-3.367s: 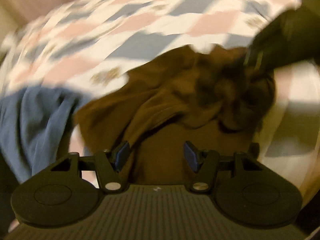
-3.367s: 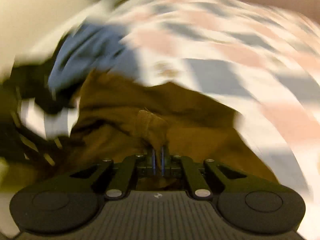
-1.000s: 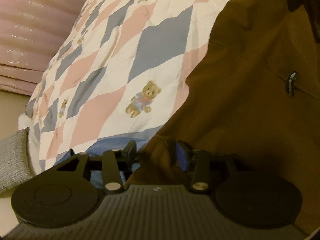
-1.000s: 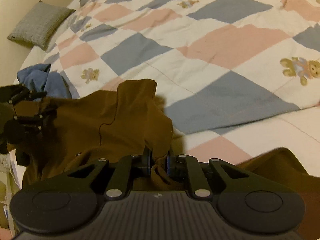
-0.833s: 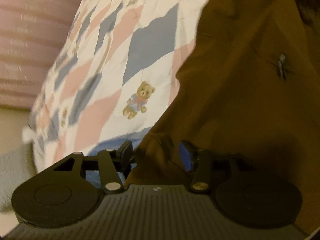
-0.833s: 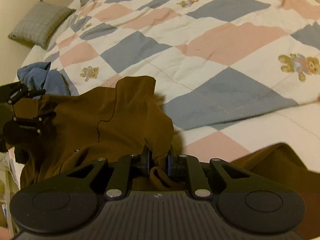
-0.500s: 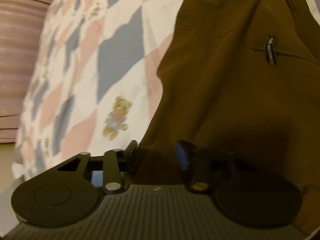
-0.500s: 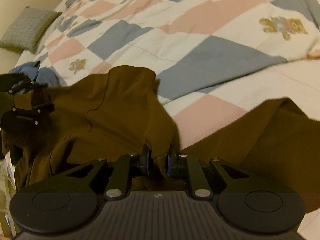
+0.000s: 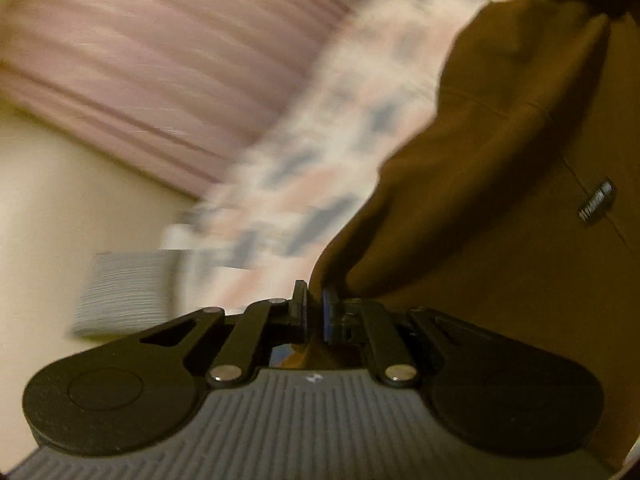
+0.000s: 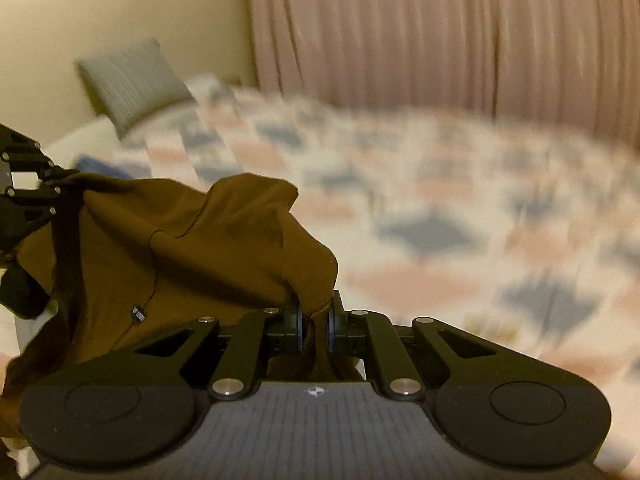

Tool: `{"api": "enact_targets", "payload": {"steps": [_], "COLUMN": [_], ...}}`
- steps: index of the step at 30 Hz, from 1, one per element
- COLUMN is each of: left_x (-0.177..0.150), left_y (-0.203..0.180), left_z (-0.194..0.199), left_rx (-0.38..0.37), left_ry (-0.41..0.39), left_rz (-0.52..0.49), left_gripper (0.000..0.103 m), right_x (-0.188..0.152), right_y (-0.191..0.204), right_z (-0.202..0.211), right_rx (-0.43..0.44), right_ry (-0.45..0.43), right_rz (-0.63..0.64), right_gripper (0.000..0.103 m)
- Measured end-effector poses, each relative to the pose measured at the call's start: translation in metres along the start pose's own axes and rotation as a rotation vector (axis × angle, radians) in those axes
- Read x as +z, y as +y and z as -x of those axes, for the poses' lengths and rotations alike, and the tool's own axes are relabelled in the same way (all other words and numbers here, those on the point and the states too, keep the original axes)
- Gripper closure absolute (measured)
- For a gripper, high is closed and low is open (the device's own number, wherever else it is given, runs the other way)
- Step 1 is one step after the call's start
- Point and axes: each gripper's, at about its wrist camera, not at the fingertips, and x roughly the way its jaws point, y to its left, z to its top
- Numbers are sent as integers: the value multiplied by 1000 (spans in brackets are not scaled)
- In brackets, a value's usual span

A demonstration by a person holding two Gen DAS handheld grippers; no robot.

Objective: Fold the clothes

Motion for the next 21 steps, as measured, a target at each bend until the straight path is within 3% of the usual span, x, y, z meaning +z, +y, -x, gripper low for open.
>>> {"api": "enact_targets", "payload": {"steps": [5,9,16,21], "left_x": [33,58,88,97], "left_y": [30,46,64,65], "left_z": [90,152,241,291], "left_rx": [258,398,488,468], "left_ry": [-92,-178,-403,-579], "left_rz": [121,185,225,246], "left_gripper": [96,95,95,95], "right_x": [59,97,131,129], "right_y": [-14,-25,-36,-43], "right_z": [81,142,243,302], "right_rx": [-13,-57,-224,-336], "right_ry": [-254,-417,-623,-631], "right_rz": [142,225,337,326], "right_gripper": [94,94,94,94]}}
